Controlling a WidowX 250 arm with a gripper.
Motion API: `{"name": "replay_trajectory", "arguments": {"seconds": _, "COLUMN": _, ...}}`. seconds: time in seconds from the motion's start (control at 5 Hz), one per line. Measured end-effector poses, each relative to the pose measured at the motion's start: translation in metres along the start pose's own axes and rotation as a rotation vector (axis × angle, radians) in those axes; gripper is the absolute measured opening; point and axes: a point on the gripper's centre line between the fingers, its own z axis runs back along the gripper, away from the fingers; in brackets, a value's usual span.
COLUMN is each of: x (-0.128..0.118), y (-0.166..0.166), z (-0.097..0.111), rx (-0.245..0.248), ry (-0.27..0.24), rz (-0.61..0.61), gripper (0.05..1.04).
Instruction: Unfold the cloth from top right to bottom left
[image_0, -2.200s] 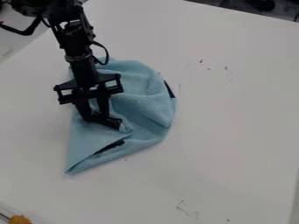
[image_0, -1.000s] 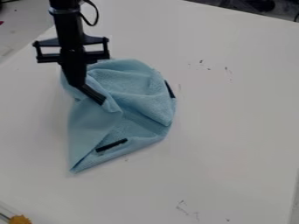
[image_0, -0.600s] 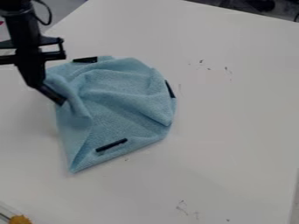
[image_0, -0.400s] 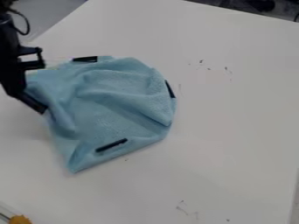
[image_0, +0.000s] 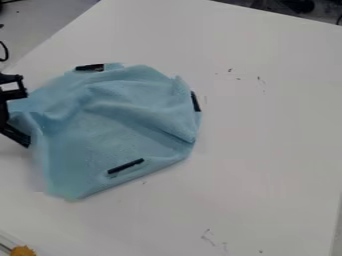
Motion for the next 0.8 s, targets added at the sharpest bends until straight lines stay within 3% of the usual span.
{"name": "replay_trajectory", "arguments": {"seconds": 0.4, "x": 0.01, "y": 0.025, "z": -0.005, "rx": 0.016, "ry": 0.045, "rz": -0.051, "gripper": 0.054}}
{"name": "replay_trajectory", "arguments": {"seconds": 0.6, "x": 0.021, "y": 0.035, "z": -0.008, "rx": 0.049, "ry": 0.068, "rz": -0.144, "gripper": 0.054}}
{"name": "replay_trajectory", "arguments": {"seconds": 0.8, "x": 0.037, "y": 0.038, "z": -0.015, "rx": 0.054, "ry": 0.026, "rz": -0.27, "gripper": 0.068}}
